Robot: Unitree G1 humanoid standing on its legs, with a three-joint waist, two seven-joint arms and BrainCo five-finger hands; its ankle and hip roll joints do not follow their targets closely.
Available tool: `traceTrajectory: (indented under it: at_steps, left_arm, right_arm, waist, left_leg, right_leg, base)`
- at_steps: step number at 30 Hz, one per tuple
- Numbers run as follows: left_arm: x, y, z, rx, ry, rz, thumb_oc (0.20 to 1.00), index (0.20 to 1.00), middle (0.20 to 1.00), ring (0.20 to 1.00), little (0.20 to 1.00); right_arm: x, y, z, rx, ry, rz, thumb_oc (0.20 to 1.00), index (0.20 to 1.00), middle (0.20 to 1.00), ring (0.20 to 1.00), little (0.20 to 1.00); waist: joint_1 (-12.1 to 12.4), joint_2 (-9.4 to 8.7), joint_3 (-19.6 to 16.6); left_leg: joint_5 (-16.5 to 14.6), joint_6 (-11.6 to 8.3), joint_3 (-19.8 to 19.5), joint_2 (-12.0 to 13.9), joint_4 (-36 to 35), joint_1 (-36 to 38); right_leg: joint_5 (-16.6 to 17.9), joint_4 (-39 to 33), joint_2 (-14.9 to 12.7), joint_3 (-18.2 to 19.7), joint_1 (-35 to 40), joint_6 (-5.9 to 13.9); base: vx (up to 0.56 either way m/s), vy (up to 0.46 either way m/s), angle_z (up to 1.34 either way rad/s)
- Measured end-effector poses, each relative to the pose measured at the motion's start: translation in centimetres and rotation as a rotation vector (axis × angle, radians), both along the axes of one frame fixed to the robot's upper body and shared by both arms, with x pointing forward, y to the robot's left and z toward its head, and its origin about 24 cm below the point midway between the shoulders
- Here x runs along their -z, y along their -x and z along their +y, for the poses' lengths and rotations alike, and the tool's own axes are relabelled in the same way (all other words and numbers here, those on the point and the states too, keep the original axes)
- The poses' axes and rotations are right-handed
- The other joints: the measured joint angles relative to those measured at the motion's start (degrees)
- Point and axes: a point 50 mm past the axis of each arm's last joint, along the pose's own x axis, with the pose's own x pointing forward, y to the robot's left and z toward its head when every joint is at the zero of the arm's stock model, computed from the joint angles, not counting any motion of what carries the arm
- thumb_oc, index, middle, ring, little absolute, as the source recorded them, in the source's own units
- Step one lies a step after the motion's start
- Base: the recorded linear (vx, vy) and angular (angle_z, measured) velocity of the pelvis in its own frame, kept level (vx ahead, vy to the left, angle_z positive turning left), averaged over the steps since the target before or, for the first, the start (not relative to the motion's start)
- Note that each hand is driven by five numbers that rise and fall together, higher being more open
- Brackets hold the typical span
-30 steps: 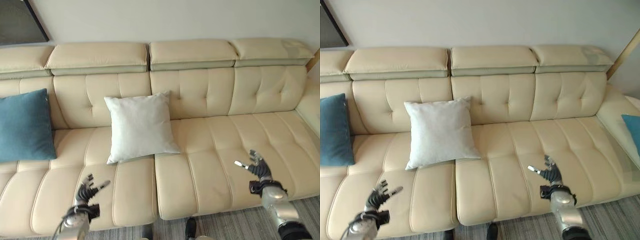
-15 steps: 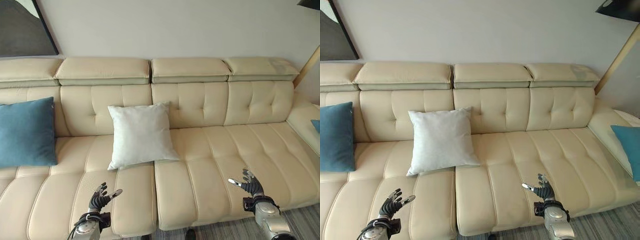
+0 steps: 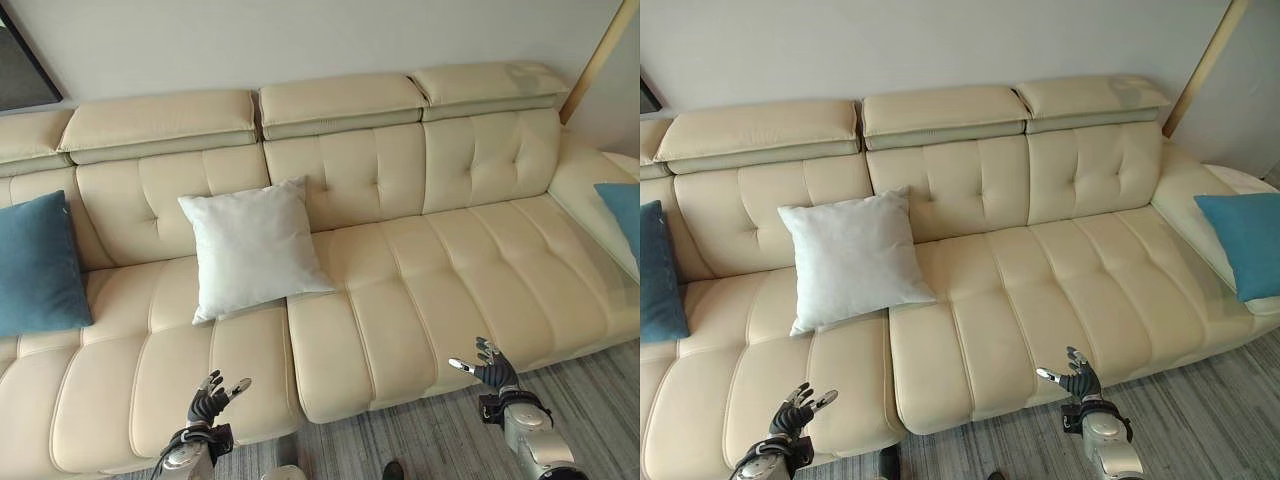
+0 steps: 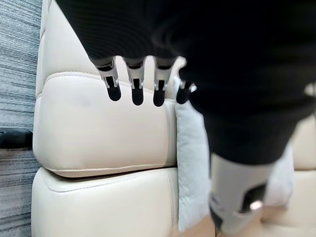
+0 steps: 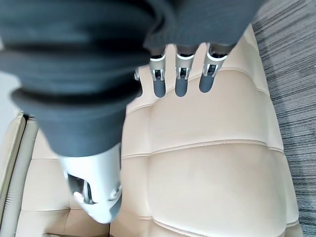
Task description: Pick up all the scattered cushions and arrange them neatly on the sofa.
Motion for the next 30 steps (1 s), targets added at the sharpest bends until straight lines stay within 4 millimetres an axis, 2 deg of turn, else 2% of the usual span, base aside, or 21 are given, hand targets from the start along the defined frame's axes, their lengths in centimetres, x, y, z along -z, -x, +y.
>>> traceTrajectory:
  at_steps: [1,2,3,4,6,7,8,10,11,13,14,16,21,23,24,26,27,28,29,30]
  left_arm:
    - [0.0,-0.3,-0.2,0.001,0.004,-0.005,1.0,1.0,1.0,1.0,1.0]
    - [-0.2,-0.7,-0.3,0.005,0.006,-0.017,1.0,1.0,1.0,1.0,1.0]
    - [-0.3,-1.0,-0.2,0.007,0.005,-0.023,1.0,1.0,1.0,1.0,1.0]
    - [-0.3,-1.1,-0.3,0.008,0.006,-0.025,1.0,1.0,1.0,1.0,1.0]
    - [-0.2,-0.8,-0.3,0.008,0.008,-0.014,1.0,1.0,1.0,1.0,1.0]
    - [-0.3,-0.9,-0.4,0.013,0.009,-0.019,1.0,1.0,1.0,1.0,1.0]
    - [-0.4,-1.0,-0.5,0.016,0.011,-0.026,1.0,1.0,1.0,1.0,1.0]
    - [-1.1,-1.9,-0.7,0.03,0.014,-0.067,1.0,1.0,1.0,1.0,1.0]
    - [-0.9,-1.7,-0.9,0.034,0.018,-0.059,1.0,1.0,1.0,1.0,1.0]
    - [-1.0,-2.1,-1.1,0.054,0.019,-0.067,1.0,1.0,1.0,1.0,1.0]
    - [-0.8,-1.9,-1.3,0.074,0.018,-0.046,1.0,1.0,1.0,1.0,1.0]
    - [-0.6,-1.6,-1.3,0.078,0.023,-0.033,1.0,1.0,1.0,1.0,1.0]
    - [-0.6,-0.9,-0.8,0.081,0.007,-0.018,1.0,1.0,1.0,1.0,1.0]
    - [-0.7,-0.9,-0.8,0.109,-0.018,-0.014,1.0,1.0,1.0,1.0,1.0]
    - [-0.7,-0.9,-0.7,0.118,-0.028,-0.011,1.0,1.0,1.0,1.0,1.0]
    - [-1.0,-1.5,-0.6,0.131,-0.036,-0.023,1.0,1.0,1.0,1.0,1.0]
    - [-1.3,-2.1,-0.7,0.139,-0.039,-0.039,1.0,1.0,1.0,1.0,1.0]
    - [-1.7,-2.7,-0.7,0.144,-0.044,-0.055,1.0,1.0,1.0,1.0,1.0]
    - [-2.0,-3.3,-0.8,0.157,-0.06,-0.072,1.0,1.0,1.0,1.0,1.0]
    - [-2.3,-3.6,-0.2,0.163,-0.087,-0.076,1.0,1.0,1.0,1.0,1.0]
  right_arm:
    - [-0.1,0.0,-0.1,0.001,0.005,0.0,1.0,1.0,1.0,1.0,1.0]
    - [-0.3,-0.3,-0.2,-0.003,0.009,-0.011,1.0,1.0,1.0,1.0,1.0]
    - [-0.5,-0.6,0.0,-0.008,0.006,-0.021,1.0,1.0,1.0,1.0,1.0]
    - [-0.6,-0.9,0.0,-0.009,0.003,-0.026,1.0,1.0,1.0,1.0,1.0]
    - [-0.9,-1.3,0.2,-0.012,-0.004,-0.042,1.0,1.0,1.0,1.0,1.0]
    - [-1.0,-1.3,0.0,-0.007,-0.005,-0.045,1.0,1.0,1.0,1.0,1.0]
    - [-1.0,-1.3,-0.1,-0.001,-0.005,-0.047,1.0,1.0,1.0,1.0,1.0]
    - [-0.9,-1.2,-0.1,0.001,-0.006,-0.042,1.0,1.0,1.0,1.0,1.0]
    - [-0.9,-1.2,0.0,-0.002,-0.008,-0.043,1.0,1.0,1.0,1.0,1.0]
    - [-0.9,-1.2,0.0,0.0,-0.008,-0.043,1.0,1.0,1.0,1.0,1.0]
    - [-0.6,-1.0,0.1,0.007,-0.019,-0.035,1.0,1.0,1.0,1.0,1.0]
    - [-0.5,-0.8,0.1,0.008,-0.02,-0.032,1.0,1.0,1.0,1.0,1.0]
    - [0.0,-0.1,0.2,0.012,-0.028,-0.01,1.0,1.0,1.0,1.0,1.0]
    - [0.4,0.3,0.5,0.021,-0.044,-0.001,1.0,1.0,1.0,1.0,1.0]
    - [0.5,0.4,0.7,0.02,-0.049,0.002,1.0,1.0,1.0,1.0,1.0]
    - [0.9,1.1,0.8,0.025,-0.055,0.02,1.0,1.0,1.0,1.0,1.0]
    - [1.0,1.3,0.8,0.032,-0.058,0.026,1.0,1.0,1.0,1.0,1.0]
    - [0.9,1.1,0.9,0.03,-0.06,0.02,1.0,1.0,1.0,1.0,1.0]
    - [1.0,1.1,0.9,0.038,-0.065,0.019,1.0,1.0,1.0,1.0,1.0]
    - [0.9,0.5,1.1,0.055,-0.083,0.004,1.0,1.0,1.0,1.0,1.0]
  waist:
    - [-0.11,0.32,0.21]
    - [0.16,-0.25,0.85]
    - [-0.14,-1.25,1.31]
    - [0.12,-3.18,2.12]
    - [-0.27,-4.41,2.04]
    - [-0.87,-4.19,1.95]
    - [-1.8,-3.65,1.86]
    - [-2.96,-2.26,1.91]
    - [-2.82,-1.57,1.75]
    - [-2.98,-1.18,1.78]
    - [-3.07,-2.22,1.62]
    - [-3.26,-2.68,1.38]
    - [-3.41,-2.31,1.11]
    - [-3.82,-2.19,0.92]
    - [-4.16,-2.18,0.92]
    - [-6.45,-2.6,0.52]
    - [-6.9,-2.84,0.62]
    - [-7.48,-2.99,0.76]
    - [-8.1,-3.14,0.98]
    - [-8.07,-2.33,2.16]
  left_leg:
    - [1.44,-0.83,-1.72,0.24,1.19,-1.64]
    - [5.87,-2.6,-3.0,-0.14,1.24,-3.12]
    - [9.74,-3.53,-5.54,-1.1,0.18,-4.13]
    - [8.37,-3.99,-6.76,-2.83,1.43,-3.88]
    - [1.69,-2.44,-6.8,-5.95,5.81,-2.06]
    - [-1.13,-2.05,-6.81,-7.31,6.67,-0.57]
    - [-2.72,-0.66,-6.47,-8.07,4.95,1.34]
    - [-3.48,0.31,-5.38,-7.43,0.68,3.72]
    - [-4.04,1.1,-4.94,-6.79,-1.53,5.01]
    - [-6.88,1.97,-4.91,-6.02,-1.61,5.27]
    - [-7.3,2.66,-4.89,-6.79,-1.61,5.35]
    - [-7.5,3.19,-4.44,-7.72,-1.62,5.56]
    - [-8.21,4.38,-2.22,-9.28,-1.61,7.14]
    - [-8.52,4.8,-0.37,-10.01,-1.62,7.87]
    - [-8.68,5.02,0.43,-10.11,-1.62,8.1]
    - [-8.96,5.41,2.64,-10.64,-1.61,8.3]
    - [-9.06,5.58,4.62,-10.87,-1.6,8.3]
    - [-9.42,6.15,7.52,-11.18,-1.6,8.24]
    - [-9.82,6.71,10.94,-11.44,-1.58,8.37]
    - [-11.05,9.01,14.26,-10.59,-1.89,8.38]
  right_leg:
    - [-0.15,0.0,0.27,-0.61,-0.35,-0.56]
    - [-0.29,0.08,0.15,-0.79,-1.54,-2.26]
    - [0.12,0.16,-1.3,-1.43,-2.46,-3.91]
    - [0.67,0.0,-2.86,-1.54,-2.92,-4.48]
    - [1.8,0.37,-4.92,-1.41,-2.97,-4.87]
    - [2.74,0.4,-5.17,-1.34,-2.93,-3.57]
    - [2.78,0.4,-5.02,-1.7,-2.85,-3.5]
    - [2.37,0.31,-3.78,-2.45,-2.69,-2.03]
    - [2.44,0.36,-2.96,-2.43,-2.55,-1.73]
    - [2.62,0.05,-2.13,-2.44,-2.54,-1.35]
    - [3.01,0.05,-3.09,-2.06,-2.49,-0.55]
    - [3.33,0.05,-3.82,-1.43,-2.6,0.01]
    - [4.04,0.03,-5.32,0.65,-2.6,1.07]
    - [4.51,0.37,-5.56,2.76,-2.96,1.59]
    - [4.7,0.36,-5.63,3.44,-3.13,1.66]
    - [5.77,0.62,-6.05,5.28,-4.22,1.67]
    - [6.92,2.15,-6.1,7.19,-6.1,2.12]
    - [8.48,3.32,-6.12,8.74,-8.07,3.28]
    - [11.78,3.07,-5.8,9.52,-10.43,5.57]
    - [10.75,5.54,-7.0,2.47,-12.85,8.35]
  base:
    - [-0.22,-0.122,0.21]
    - [-0.18,-0.109,0.31]
    - [-0.15,-0.085,0.08]
    - [-0.07,-0.025,0.0]
    - [-0.03,0.0,-0.05]
    - [-0.01,0.024,0.16]
    - [0.02,0.058,0.28]
    - [0.03,0.049,0.21]
    - [0.05,0.059,-0.01]
    - [0.05,0.099,-0.03]
    - [0.02,0.074,-0.02]
    - [0.0,0.062,-0.08]
    - [-0.01,0.086,-0.21]
    - [-0.02,0.077,-0.41]
    - [-0.07,0.095,-0.6]
    - [-0.11,0.111,-0.61]
    - [-0.1,0.108,-1.0]
    - [-0.07,0.073,-1.46]
    - [-0.04,0.041,-2.26]
    - [0.07,-0.028,-2.07]
